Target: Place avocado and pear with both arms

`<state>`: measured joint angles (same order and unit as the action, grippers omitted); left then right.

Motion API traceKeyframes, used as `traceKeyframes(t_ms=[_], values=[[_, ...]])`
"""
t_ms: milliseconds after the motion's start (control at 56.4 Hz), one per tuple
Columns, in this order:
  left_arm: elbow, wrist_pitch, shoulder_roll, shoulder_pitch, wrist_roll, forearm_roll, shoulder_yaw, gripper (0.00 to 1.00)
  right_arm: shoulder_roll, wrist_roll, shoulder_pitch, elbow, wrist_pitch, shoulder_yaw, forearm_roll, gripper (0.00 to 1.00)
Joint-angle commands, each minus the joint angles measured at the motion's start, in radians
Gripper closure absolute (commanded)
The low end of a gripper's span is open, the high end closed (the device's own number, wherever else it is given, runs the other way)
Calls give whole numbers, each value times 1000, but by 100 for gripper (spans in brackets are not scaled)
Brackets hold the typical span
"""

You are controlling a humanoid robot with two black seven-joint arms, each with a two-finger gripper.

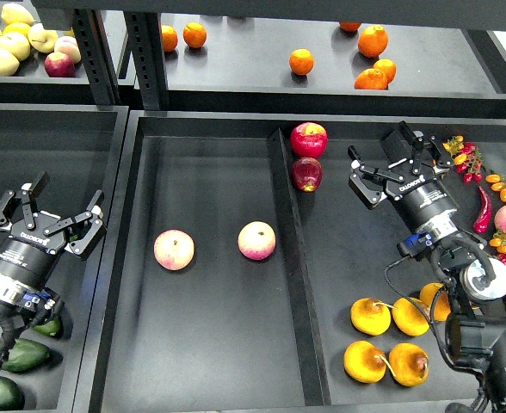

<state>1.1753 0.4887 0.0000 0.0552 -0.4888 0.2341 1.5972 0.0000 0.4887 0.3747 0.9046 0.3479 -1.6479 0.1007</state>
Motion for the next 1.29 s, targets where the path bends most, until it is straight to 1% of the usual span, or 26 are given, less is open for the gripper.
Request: traceKeyframes(t_ms=[0, 35, 53, 106, 159, 248, 337, 443, 478, 496, 532, 549, 602, 656, 780, 904, 939, 992, 1063, 1276], values=[[4, 0, 0, 2, 0, -21, -13, 1, 0, -56, 0, -1, 3, 59, 86, 0], [6, 0, 0, 2, 0, -22, -16, 1, 0, -111, 0, -3, 2, 83, 135, 0], [7, 0, 0, 2, 0, -22, -20, 1, 0, -131, 0, -3, 2, 95, 155, 0], [12, 0, 0, 0, 0, -22, -31, 1, 0, -163, -2, 0, 2, 125, 186, 0], [12, 0, 0, -2, 0, -22, -43, 1, 0, -185, -8, 0, 2, 157, 198, 0], [12, 0, 0, -5, 1, -22, -59, 1, 0, -196, -26, 2, 8, 200, 215, 0], [3, 0, 0, -11, 29, -22, -77, 1, 0, -208, -48, -1, 23, 221, 255, 0], [-6, 0, 0, -11, 36, -21, -88, 1, 0, -262, -109, 2, 42, 244, 286, 0], [-8, 0, 0, -11, 36, -19, -89, 1, 0, -286, -151, 7, 74, 263, 292, 0], [-8, 0, 0, -11, 38, -18, -89, 1, 0, -289, -157, 8, 83, 266, 292, 0], [-8, 0, 0, -11, 39, -18, -92, 1, 0, -311, -201, 14, 141, 293, 292, 0], [-8, 0, 0, -11, 39, -18, -94, 1, 0, -315, -209, 14, 141, 296, 292, 0], [-8, 0, 0, -14, 53, -18, -108, 1, 0, -352, -270, 26, 141, 333, 292, 0], [-9, 0, 0, -18, 64, -18, -117, 1, 0, -367, -307, 42, 141, 356, 292, 0], [-25, 0, 0, -29, 72, -18, -137, 1, 0, -369, -347, 94, 141, 407, 292, 0], [-20, 0, 0, -35, 72, -18, -143, 1, 0, -369, -347, 215, 137, 442, 292, 0], [-16, 0, 0, -35, 72, -18, -143, 1, 0, -369, -347, 250, 77, 451, 294, 0], [-8, 0, 0, -35, 72, -18, -145, 1, 0, -371, -346, 286, 19, 461, 294, 0], [13, 0, 0, -32, 72, -18, -146, 1, 0, -375, -344, 324, -27, 471, 294, 0], [115, 0, 0, -35, 73, -22, -145, 1, 0, -380, -342, 359, -38, 482, 290, 0]])
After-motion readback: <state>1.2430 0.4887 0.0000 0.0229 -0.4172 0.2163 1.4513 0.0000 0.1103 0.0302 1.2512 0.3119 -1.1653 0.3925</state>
